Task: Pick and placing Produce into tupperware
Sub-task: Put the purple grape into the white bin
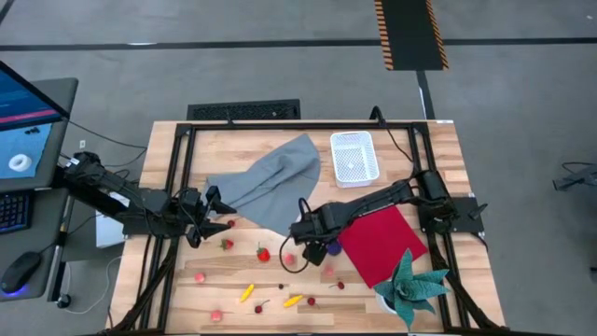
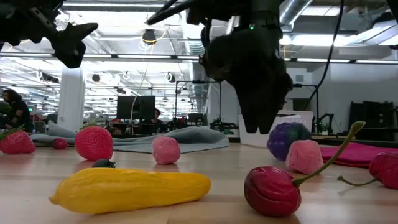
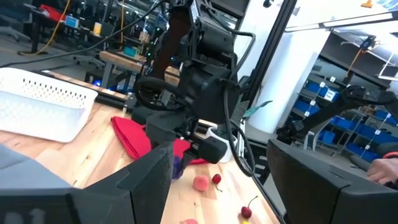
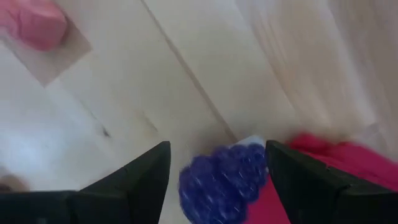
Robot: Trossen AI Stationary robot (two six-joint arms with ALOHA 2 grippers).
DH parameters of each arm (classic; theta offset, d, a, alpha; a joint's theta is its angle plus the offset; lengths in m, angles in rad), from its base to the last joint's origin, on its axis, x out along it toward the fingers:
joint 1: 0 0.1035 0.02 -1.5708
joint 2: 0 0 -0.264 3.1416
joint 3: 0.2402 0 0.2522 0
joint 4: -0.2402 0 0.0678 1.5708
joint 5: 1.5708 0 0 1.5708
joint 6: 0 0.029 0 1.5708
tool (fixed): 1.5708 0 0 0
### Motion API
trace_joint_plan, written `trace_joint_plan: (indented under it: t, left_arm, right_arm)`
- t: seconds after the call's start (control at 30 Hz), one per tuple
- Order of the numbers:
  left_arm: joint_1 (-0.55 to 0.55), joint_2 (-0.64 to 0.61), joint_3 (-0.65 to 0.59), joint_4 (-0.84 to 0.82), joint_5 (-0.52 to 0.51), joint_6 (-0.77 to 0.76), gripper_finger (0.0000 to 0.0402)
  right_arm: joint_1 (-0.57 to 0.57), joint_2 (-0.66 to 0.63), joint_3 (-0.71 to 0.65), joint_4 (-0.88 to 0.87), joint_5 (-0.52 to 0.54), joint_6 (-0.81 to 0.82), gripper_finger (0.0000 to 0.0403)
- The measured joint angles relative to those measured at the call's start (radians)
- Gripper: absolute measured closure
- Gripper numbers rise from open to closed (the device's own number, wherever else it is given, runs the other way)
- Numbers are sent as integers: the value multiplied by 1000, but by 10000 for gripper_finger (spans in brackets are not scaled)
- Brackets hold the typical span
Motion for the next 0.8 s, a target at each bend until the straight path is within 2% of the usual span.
trace_joint_plan:
  t: [0.17, 0.37, 0.57, 0.8]
  left_arm:
    - [0, 0, 0, 0, 3, 0, 152]
    - [0, 0, 0, 0, 0, -2, 152]
    - [0, 0, 0, 0, -1, -8, 152]
    - [0, 0, 0, 0, -1, -14, 152]
  right_arm:
    - [-10, 0, 0, -19, -12, 48, 116]
    - [-33, 0, 0, -80, -77, 76, 114]
    - [-54, -8, 0, -145, -89, 121, 85]
    - [-53, -11, 0, -118, -247, 210, 57]
